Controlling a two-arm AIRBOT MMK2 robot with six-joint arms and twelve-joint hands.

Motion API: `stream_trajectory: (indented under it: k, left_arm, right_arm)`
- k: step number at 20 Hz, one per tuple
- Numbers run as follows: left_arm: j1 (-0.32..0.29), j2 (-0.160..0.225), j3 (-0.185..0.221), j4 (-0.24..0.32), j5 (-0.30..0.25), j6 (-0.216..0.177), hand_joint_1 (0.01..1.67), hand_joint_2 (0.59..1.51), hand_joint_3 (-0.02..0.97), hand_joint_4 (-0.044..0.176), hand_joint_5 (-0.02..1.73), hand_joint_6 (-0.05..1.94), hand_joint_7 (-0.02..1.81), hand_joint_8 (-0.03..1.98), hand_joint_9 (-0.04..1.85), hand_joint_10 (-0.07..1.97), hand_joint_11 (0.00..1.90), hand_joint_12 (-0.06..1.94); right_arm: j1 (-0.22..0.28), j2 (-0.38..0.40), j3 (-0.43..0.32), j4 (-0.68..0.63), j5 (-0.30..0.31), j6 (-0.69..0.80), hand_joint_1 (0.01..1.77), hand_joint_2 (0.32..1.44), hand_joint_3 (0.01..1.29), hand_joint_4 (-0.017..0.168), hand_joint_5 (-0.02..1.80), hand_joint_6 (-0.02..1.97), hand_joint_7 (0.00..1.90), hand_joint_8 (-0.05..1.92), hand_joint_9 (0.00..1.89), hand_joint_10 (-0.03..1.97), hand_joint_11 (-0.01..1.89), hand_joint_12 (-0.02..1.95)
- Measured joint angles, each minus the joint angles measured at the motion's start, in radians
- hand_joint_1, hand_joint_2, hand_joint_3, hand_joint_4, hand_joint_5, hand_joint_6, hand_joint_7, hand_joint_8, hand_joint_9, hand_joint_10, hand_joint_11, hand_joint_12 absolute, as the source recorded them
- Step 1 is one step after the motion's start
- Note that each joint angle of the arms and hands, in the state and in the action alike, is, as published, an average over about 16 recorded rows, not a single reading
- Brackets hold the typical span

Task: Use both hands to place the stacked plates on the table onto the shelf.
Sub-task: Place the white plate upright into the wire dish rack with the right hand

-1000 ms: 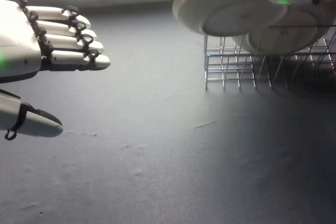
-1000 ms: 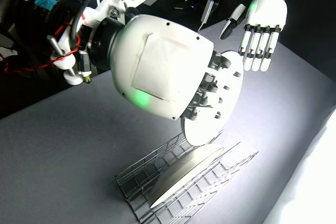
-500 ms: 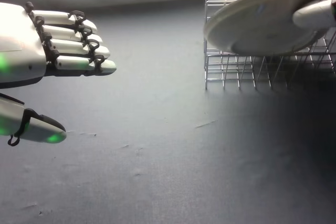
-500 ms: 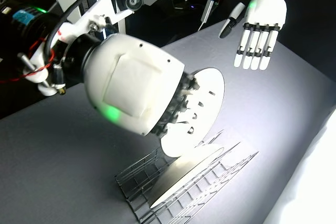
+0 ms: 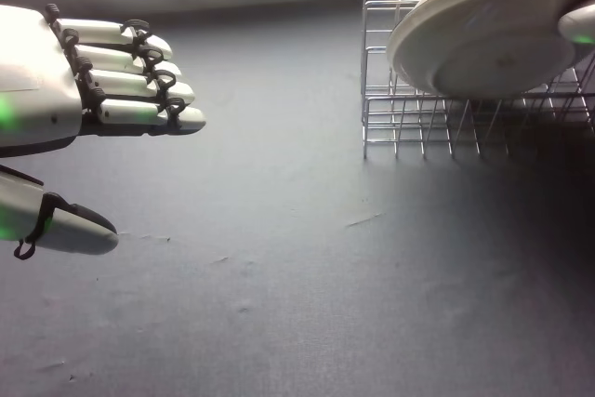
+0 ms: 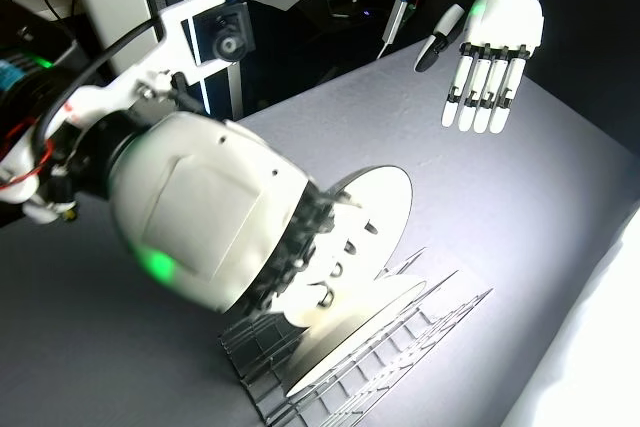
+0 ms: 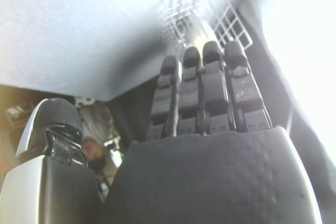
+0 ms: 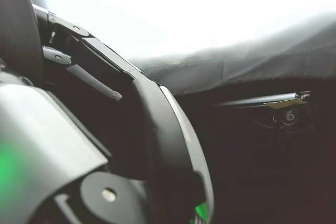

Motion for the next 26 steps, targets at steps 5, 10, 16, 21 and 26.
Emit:
stream_trajectory:
  k: [5, 10, 16, 21, 26]
  left_arm:
    - [0.000, -0.001, 0.000, 0.000, -0.001, -0.002, 0.02, 1.172, 0.004, 0.003, 0.16, 0.01, 0.17, 0.00, 0.16, 0.02, 0.02, 0.32]
    - [0.000, -0.001, 0.001, 0.000, -0.002, -0.002, 0.02, 1.172, 0.004, 0.003, 0.17, 0.01, 0.18, 0.00, 0.16, 0.02, 0.02, 0.34]
    - [0.000, -0.002, 0.002, 0.001, -0.003, -0.003, 0.02, 1.173, 0.004, 0.003, 0.18, 0.01, 0.19, 0.00, 0.17, 0.02, 0.02, 0.35]
    - [0.001, -0.002, 0.003, 0.001, -0.003, -0.004, 0.02, 1.173, 0.004, 0.003, 0.18, 0.01, 0.19, 0.00, 0.17, 0.02, 0.02, 0.36]
    - [0.005, -0.002, 0.002, 0.001, -0.004, -0.008, 0.02, 1.173, 0.004, 0.003, 0.17, 0.01, 0.19, 0.00, 0.17, 0.02, 0.02, 0.36]
  right_arm:
    - [-0.042, -0.002, 0.023, 0.001, 0.028, -0.005, 1.41, 1.00, 0.01, -0.005, 0.96, 0.85, 1.11, 0.76, 0.98, 1.05, 0.77, 1.18]
    - [-0.075, -0.006, 0.035, -0.002, 0.050, -0.015, 1.40, 1.00, 0.01, -0.005, 0.95, 0.86, 1.11, 0.76, 0.98, 1.07, 0.76, 1.19]
    - [-0.105, -0.015, 0.043, -0.008, 0.073, -0.024, 1.39, 1.01, 0.01, -0.005, 0.93, 0.88, 1.08, 0.79, 0.94, 1.07, 0.72, 1.21]
    - [-0.121, -0.025, 0.048, -0.014, 0.082, -0.028, 1.31, 1.05, 0.01, -0.004, 0.83, 0.68, 0.95, 0.61, 0.84, 0.82, 0.56, 1.25]
    - [-0.118, -0.032, 0.052, -0.024, 0.087, -0.028, 1.21, 1.08, 0.01, -0.005, 0.66, 0.41, 0.74, 0.36, 0.66, 0.51, 0.32, 1.26]
